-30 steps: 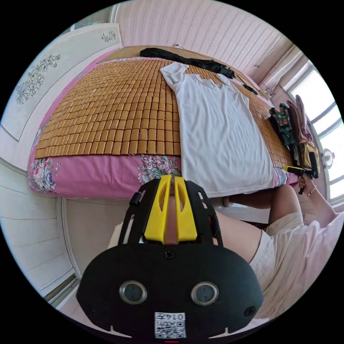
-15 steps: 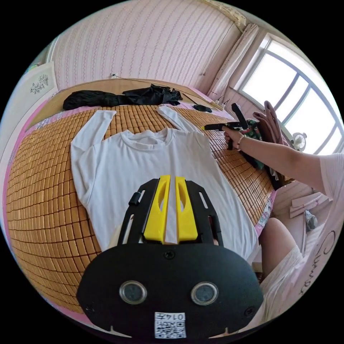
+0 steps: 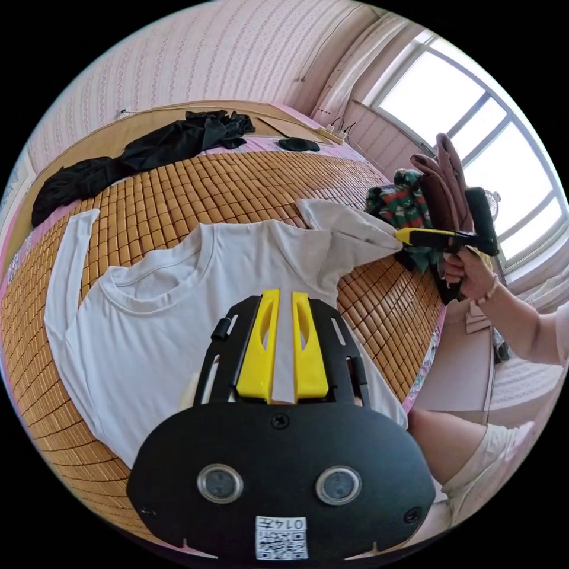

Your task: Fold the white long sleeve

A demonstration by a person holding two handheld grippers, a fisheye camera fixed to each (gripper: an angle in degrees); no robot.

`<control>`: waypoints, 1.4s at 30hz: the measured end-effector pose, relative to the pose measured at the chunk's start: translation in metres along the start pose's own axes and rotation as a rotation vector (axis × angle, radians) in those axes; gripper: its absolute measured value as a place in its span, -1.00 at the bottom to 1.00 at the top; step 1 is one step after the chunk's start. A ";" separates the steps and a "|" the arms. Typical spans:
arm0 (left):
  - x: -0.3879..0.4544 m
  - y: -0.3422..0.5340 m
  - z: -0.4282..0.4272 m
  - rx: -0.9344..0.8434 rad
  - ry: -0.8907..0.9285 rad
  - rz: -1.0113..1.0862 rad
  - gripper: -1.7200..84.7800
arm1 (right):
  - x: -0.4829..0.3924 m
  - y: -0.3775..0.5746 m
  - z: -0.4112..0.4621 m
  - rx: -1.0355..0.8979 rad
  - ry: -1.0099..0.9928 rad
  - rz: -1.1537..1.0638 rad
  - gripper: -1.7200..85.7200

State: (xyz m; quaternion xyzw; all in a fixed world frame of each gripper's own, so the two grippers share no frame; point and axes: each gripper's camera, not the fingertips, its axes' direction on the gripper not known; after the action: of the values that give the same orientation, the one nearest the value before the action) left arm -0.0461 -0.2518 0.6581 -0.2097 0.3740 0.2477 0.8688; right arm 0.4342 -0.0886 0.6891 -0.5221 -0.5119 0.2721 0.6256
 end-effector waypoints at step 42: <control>-0.016 -0.133 0.139 -0.068 0.036 0.114 -0.98 | 0.015 0.059 0.014 0.123 0.381 0.221 -0.95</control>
State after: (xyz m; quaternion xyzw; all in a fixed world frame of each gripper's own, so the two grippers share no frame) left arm 0.0989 -0.2845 0.7817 -0.2220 0.3924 0.3056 0.8386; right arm 0.4376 -0.0521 0.6383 -0.5780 -0.3064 0.2662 0.7080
